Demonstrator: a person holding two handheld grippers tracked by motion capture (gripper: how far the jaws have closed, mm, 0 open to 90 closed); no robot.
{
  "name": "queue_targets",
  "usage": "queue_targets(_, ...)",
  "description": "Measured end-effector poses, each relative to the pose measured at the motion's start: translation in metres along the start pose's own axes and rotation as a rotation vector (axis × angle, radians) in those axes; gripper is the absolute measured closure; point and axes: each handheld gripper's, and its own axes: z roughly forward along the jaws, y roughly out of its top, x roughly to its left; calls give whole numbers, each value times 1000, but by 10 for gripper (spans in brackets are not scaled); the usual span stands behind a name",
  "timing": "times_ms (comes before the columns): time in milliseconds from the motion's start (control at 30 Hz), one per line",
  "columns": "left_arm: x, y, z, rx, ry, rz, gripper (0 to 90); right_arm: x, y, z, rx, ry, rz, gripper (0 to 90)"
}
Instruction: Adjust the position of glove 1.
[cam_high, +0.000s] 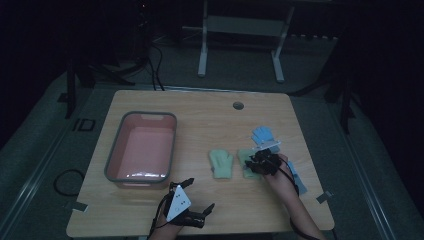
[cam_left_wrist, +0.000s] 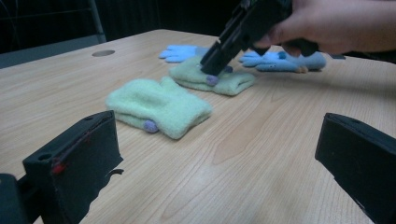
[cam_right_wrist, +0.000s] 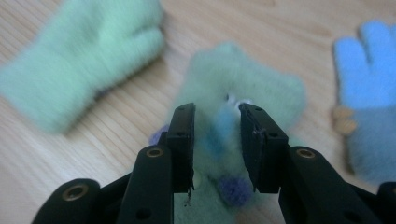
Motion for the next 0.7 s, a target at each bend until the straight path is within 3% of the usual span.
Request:
queue_targets(200, 0, 0, 0, 0, 2, 2, 0, 3, -8, 2, -36, -13, 18, 744)
queue_targets(300, 0, 0, 0, 1, 2, 2, 0, 5, -8, 2, -34, -23, 35, 823)
queue_targets(433, 0, 0, 0, 1, 3, 0, 0, 8, -6, 2, -30, -47, 46, 859)
queue_targets(700, 0, 0, 0, 0, 2, 2, 0, 14, 12, -25, -80, -90, 48, 868)
